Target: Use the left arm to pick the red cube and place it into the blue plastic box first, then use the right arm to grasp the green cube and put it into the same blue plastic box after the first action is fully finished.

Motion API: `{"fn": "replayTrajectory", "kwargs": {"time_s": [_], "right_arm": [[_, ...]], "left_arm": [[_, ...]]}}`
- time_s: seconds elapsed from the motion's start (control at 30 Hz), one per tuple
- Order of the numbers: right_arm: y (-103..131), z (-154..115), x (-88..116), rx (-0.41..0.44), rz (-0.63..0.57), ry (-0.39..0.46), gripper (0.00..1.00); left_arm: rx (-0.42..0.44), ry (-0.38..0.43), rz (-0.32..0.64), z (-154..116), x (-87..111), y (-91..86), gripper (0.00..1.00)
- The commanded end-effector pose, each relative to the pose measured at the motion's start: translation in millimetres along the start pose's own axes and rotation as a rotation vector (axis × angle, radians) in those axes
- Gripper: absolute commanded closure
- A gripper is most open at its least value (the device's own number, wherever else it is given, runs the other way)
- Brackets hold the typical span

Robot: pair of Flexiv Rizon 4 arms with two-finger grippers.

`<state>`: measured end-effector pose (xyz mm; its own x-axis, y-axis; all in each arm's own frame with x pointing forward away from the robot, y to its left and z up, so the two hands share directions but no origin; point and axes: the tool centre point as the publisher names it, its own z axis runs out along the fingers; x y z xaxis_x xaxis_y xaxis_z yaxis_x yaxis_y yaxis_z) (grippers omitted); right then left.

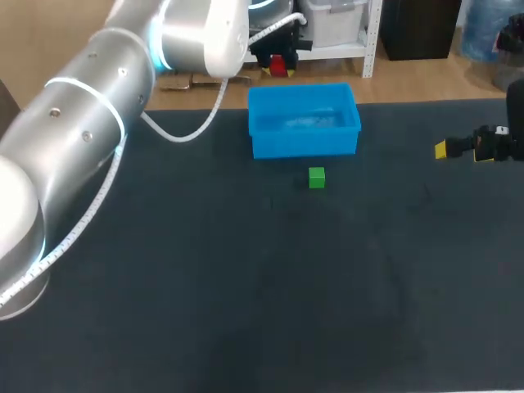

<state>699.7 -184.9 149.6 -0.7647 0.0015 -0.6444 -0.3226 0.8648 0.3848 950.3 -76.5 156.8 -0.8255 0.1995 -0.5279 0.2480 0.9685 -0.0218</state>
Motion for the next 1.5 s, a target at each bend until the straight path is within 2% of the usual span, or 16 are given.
{"fn": "replayTrajectory", "kwargs": {"time_s": [0.03, 0.4, 0.77, 1.13, 1.17, 1.2, 1.23, 1.5], "right_arm": [[-0.1, 0.1, -0.3, 0.001, 0.0, 0.001, 0.0], [-0.1, 0.1, -0.3, 0.001, 0.0, 0.001, 0.0], [-0.1, 0.1, -0.3, 0.001, 0.0, 0.001, 0.0], [-0.1, 0.1, -0.3, 0.001, 0.0, 0.001, 0.0], [-0.1, 0.1, -0.3, 0.001, 0.0, 0.001, 0.0], [-0.1, 0.1, -0.3, 0.001, 0.0, 0.001, 0.0], [-0.1, 0.1, -0.3, 0.001, 0.0, 0.001, 0.0], [-0.1, 0.1, -0.3, 0.001, 0.0, 0.001, 0.0]], "left_arm": [[0.002, 0.168, 0.002, 8.9, -10.1, -1.4, 1.0], [0.019, 0.148, -0.002, 16.2, 2.1, -2.0, 1.0], [0.026, 0.143, -0.009, 31.2, 24.2, 2.3, 1.0], [0.022, 0.156, -0.015, 41.7, 26.9, 4.1, 1.0], [0.022, 0.155, -0.015, 41.8, 26.7, 3.9, 0.89], [0.021, 0.155, -0.015, 41.8, 26.6, 3.9, 0.54], [0.019, 0.155, -0.015, 41.9, 26.5, 3.8, 0.0], [0.012, 0.154, -0.013, 42.9, 25.5, 6.9, 0.0]]}}
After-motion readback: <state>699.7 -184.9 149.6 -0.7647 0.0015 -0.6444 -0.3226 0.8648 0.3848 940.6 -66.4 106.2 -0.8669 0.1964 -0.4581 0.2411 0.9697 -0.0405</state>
